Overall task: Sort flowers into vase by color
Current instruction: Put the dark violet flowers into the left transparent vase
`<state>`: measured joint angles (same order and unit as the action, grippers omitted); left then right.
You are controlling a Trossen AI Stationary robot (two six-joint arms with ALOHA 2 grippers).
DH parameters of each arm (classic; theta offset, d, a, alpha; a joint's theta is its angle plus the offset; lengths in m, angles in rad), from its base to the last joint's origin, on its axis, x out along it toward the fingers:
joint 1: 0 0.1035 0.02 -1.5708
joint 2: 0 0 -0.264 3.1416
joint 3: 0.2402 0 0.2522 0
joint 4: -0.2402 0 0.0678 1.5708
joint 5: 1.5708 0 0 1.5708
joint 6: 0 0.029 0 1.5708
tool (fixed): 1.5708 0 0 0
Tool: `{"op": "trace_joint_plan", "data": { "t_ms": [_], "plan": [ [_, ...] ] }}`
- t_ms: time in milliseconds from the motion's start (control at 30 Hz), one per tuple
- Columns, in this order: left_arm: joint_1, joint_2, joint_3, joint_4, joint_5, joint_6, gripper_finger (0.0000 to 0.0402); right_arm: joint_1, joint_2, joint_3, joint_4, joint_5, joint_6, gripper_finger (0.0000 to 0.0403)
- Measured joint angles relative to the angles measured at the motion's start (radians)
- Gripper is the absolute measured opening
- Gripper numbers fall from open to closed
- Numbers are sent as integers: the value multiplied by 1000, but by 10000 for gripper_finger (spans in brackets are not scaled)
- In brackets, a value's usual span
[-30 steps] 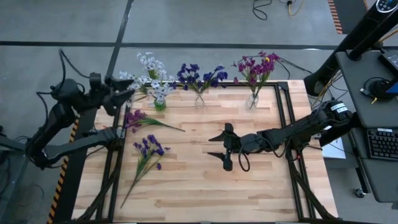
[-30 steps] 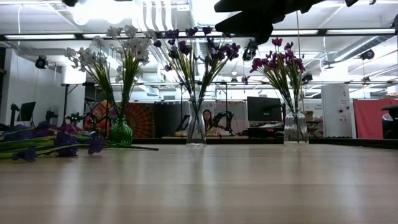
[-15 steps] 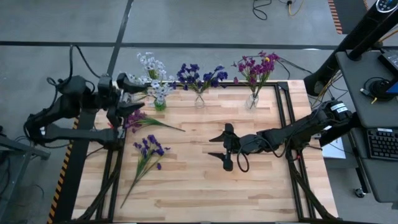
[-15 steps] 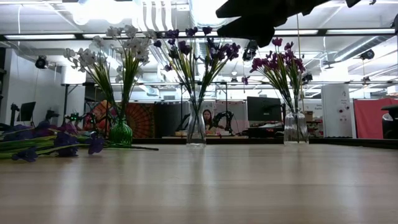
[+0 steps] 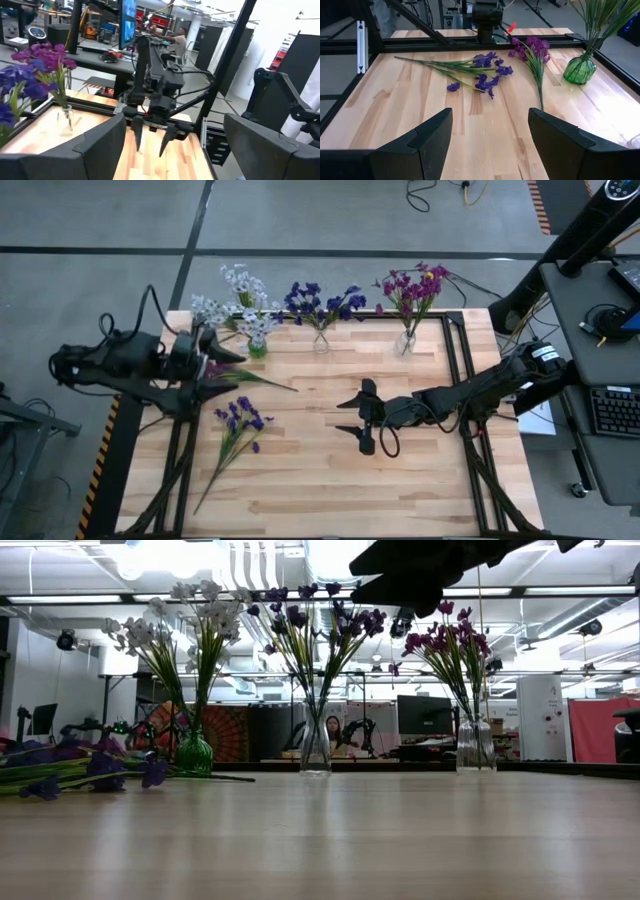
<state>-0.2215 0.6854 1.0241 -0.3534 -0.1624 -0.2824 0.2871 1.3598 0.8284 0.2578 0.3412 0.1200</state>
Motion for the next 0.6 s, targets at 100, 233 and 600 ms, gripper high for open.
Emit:
{"op": "trace_joint_plan", "data": {
  "t_ms": [100,233,600],
  "plan": [
    [-89,12,0,4,-90,-12,316,0,0,0,1,0,0,254],
    [-201,43,0,4,-174,-38,316,0,0,0,0,0,0,254],
    [-427,153,19,-134,-335,-243,316,0,0,0,-27,0,3,254]
  ]
}}
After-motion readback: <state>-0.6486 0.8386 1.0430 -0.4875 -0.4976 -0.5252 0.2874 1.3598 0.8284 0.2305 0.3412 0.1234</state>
